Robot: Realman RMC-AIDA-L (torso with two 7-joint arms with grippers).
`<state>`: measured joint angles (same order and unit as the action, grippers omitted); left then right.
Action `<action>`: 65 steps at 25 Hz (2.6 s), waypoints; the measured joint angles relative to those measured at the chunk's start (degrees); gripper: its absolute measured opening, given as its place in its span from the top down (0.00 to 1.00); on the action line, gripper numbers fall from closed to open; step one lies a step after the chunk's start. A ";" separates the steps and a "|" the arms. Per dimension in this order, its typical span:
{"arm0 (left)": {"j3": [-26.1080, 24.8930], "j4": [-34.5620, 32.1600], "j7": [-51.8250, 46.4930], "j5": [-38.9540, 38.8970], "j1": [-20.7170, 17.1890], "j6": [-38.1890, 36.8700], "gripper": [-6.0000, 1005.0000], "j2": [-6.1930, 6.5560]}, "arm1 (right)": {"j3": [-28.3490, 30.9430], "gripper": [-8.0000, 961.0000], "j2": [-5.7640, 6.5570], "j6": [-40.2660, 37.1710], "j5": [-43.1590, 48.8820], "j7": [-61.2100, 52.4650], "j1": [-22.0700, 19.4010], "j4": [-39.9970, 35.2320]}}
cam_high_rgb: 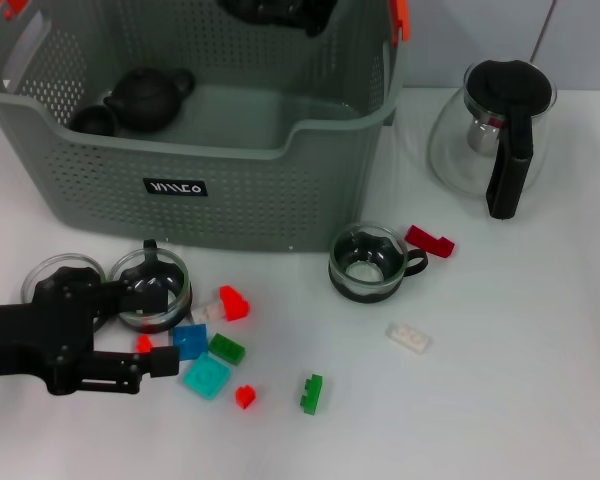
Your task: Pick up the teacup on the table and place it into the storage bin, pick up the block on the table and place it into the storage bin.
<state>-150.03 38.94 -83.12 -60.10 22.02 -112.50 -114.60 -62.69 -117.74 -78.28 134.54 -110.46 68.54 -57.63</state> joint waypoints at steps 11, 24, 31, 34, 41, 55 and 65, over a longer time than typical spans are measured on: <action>0.01 -0.09 1.39 0.17 0.13 0.17 0.09 -0.14 | 1.28 0.94 1.63 14.54 -0.66 2.17 5.57 23.26; 0.09 -2.86 4.51 0.31 0.22 1.21 0.09 0.11 | -0.20 0.94 -2.26 24.81 -0.22 4.51 5.14 32.14; 0.08 -2.96 5.02 0.34 0.05 1.31 0.10 0.16 | -1.18 0.94 -2.27 26.86 -0.32 4.41 4.38 33.26; 0.02 -2.98 5.03 0.34 0.04 1.33 0.10 0.17 | -1.18 0.94 -2.12 26.92 -0.36 4.19 3.97 32.97; -0.04 -3.08 5.06 0.34 0.06 1.76 0.10 -0.03 | -1.14 0.94 -2.06 27.17 -0.17 4.52 3.59 32.78; -0.22 -3.79 5.08 0.34 0.22 1.94 0.10 0.11 | -1.18 0.94 -2.12 28.12 -0.06 4.58 3.34 32.98; -0.19 -3.78 5.08 0.34 0.22 1.94 0.10 0.17 | -1.21 0.94 -2.22 27.62 -0.06 4.36 3.05 32.35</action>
<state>-150.21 35.16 -78.04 -59.76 22.24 -110.56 -114.43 -63.90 -119.96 -50.67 134.48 -106.11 71.59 -25.28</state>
